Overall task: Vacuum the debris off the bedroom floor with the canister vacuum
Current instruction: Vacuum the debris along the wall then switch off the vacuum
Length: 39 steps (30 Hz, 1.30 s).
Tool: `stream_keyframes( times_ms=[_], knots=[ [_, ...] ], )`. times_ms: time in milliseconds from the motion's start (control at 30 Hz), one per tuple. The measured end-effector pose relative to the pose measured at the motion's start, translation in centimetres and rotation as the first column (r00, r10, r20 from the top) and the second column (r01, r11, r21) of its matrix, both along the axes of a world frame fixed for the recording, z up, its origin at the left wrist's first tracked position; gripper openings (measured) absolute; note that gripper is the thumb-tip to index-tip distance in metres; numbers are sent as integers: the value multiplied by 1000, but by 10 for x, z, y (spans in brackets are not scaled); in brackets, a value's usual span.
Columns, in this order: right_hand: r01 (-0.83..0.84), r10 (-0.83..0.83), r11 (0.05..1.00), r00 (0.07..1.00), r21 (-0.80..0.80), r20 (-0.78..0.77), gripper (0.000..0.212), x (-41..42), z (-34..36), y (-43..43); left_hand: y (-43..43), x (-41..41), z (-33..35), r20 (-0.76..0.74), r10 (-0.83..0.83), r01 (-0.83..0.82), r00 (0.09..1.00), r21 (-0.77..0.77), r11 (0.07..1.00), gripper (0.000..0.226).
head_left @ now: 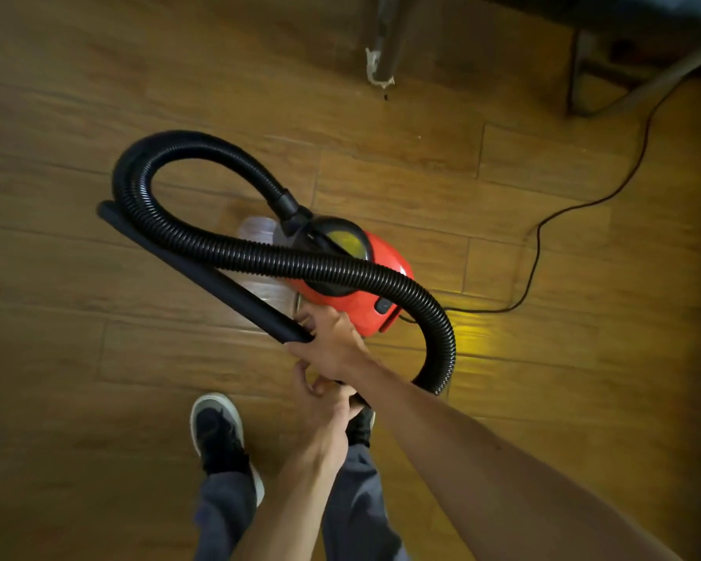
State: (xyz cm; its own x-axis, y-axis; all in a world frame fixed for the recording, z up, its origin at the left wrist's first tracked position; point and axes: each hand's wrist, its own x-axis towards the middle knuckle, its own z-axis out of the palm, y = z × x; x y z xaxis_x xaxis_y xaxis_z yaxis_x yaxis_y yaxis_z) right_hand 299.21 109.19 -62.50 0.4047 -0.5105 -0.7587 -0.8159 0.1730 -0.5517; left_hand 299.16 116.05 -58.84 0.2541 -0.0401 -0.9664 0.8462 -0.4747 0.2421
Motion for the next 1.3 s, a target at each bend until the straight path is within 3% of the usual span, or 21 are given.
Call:
stream_keyframes(
  times_ms=[133,267,400,533,600,800,933,1167,1300],
  knots=[
    [162,-162,987,987,5,1,31,-31,-7,-7,3,-19,-19,48,-27,27,998,-11,1000,47],
    [302,-305,952,940,-44,-153,31,-61,-19,-18,11,-23,-36,133,-51,51,990,6,999,58],
    [363,-340,930,905,48,-257,54,-71,-37,-23,17,-26,-51,158,-73,74,985,1,997,64],
    [353,-310,921,920,166,-240,41,-72,-49,-28,20,-27,-65,186,-100,98,977,17,995,66],
    [372,-321,906,915,204,-244,47,-69,-57,-28,22,-27,-71,182,-108,105,977,22,994,67],
    [184,-137,973,947,141,-292,54,-68,-67,-22,26,-26,-82,173,-94,94,980,6,996,65],
    [48,33,972,942,232,-334,63,-64,-64,-25,30,-22,-90,153,-103,97,983,46,994,63],
    [74,22,970,923,234,-383,74,-57,-64,-25,27,-16,-97,120,-62,52,991,82,995,63],
    [-28,109,978,914,209,-390,84,-63,-67,-17,25,-9,-99,92,-29,23,995,71,997,64]
  ],
)
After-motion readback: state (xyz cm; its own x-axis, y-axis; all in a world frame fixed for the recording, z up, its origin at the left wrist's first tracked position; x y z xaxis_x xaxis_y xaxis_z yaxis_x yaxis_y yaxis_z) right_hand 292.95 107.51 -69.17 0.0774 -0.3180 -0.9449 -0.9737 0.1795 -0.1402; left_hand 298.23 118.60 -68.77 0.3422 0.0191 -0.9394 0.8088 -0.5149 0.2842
